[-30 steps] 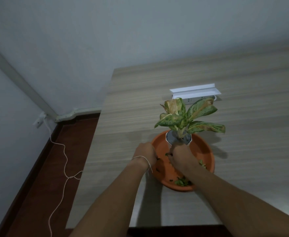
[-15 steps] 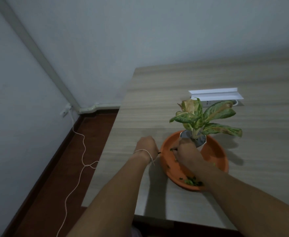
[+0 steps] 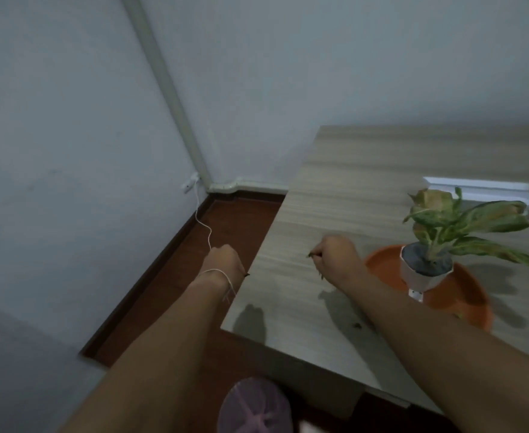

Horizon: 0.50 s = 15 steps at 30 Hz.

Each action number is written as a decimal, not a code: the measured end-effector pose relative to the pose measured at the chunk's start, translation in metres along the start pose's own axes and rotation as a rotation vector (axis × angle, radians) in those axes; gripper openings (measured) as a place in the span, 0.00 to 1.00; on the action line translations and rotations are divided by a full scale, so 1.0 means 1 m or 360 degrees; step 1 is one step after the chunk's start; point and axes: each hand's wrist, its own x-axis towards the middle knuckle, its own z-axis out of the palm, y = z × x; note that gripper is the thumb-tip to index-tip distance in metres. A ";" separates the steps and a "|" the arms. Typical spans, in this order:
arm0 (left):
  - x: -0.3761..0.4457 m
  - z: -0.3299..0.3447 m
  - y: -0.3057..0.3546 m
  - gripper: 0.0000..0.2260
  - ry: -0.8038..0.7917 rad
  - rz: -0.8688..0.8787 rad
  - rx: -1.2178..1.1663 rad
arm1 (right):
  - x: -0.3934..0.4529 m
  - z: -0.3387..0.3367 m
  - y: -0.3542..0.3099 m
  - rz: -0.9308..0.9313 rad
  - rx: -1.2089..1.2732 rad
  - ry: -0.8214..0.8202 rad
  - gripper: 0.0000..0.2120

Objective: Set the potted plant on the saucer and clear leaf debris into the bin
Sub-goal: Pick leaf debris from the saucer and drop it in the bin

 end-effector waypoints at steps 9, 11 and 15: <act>-0.046 0.001 -0.143 0.13 -0.0006 -0.0314 -0.0167 | -0.014 0.101 -0.133 -0.0373 0.0056 -0.0089 0.09; -0.055 0.013 -0.169 0.13 -0.0022 -0.0399 -0.0221 | -0.025 0.130 -0.151 -0.0396 0.0066 -0.0156 0.09; -0.071 0.044 -0.207 0.11 -0.0016 -0.0470 -0.0302 | -0.048 0.185 -0.165 -0.0456 0.0022 -0.0331 0.10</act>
